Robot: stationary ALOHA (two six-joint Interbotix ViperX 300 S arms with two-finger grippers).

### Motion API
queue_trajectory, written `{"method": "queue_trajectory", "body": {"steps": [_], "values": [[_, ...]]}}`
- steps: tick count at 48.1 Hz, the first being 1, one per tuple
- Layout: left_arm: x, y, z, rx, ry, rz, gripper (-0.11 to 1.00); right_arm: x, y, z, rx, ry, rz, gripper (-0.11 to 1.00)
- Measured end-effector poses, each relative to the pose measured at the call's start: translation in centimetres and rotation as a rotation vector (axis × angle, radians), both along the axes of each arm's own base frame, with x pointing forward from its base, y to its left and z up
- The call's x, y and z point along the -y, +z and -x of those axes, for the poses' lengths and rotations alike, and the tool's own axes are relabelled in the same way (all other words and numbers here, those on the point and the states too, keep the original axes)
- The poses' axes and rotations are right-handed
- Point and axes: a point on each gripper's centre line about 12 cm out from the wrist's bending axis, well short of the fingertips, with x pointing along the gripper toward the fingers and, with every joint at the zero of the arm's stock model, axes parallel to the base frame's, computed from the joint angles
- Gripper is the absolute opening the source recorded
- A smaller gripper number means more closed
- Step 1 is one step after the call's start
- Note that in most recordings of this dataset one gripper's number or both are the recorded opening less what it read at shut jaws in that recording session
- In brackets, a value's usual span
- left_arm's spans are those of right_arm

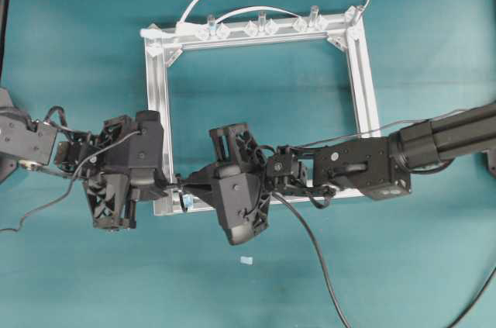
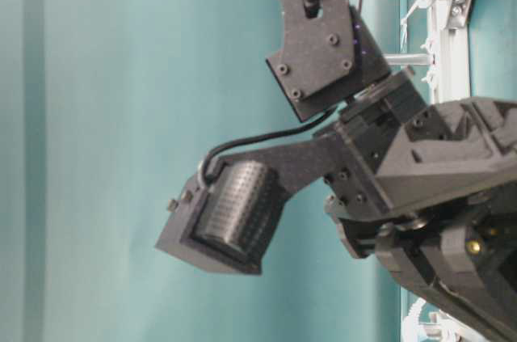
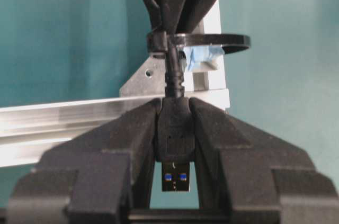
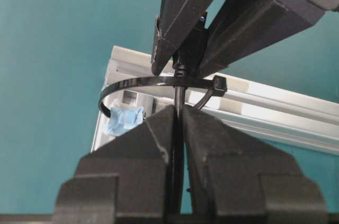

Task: Insert the wire through the string loop located on the left side.
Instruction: 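Move the left gripper in and grasp the USB plug past the loop, then open the right gripper and pull the cable leftward through the loop with the left gripper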

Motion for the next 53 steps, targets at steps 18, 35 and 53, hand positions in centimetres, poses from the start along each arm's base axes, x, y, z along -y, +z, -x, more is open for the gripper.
{"method": "queue_trajectory", "body": {"steps": [18,35,53], "values": [[0.05,-0.05,0.02,-0.006,-0.003,-0.002,0.18,0.11,-0.02,0.03,0.004,-0.004,0.001,0.06],[0.00,-0.01,0.03,-0.006,-0.002,-0.002,0.18,0.01,-0.03,0.05,0.008,0.017,0.025,0.07],[0.00,0.08,0.03,-0.003,-0.003,-0.002,0.18,0.18,-0.51,0.56,0.011,0.012,0.030,0.85]]}}
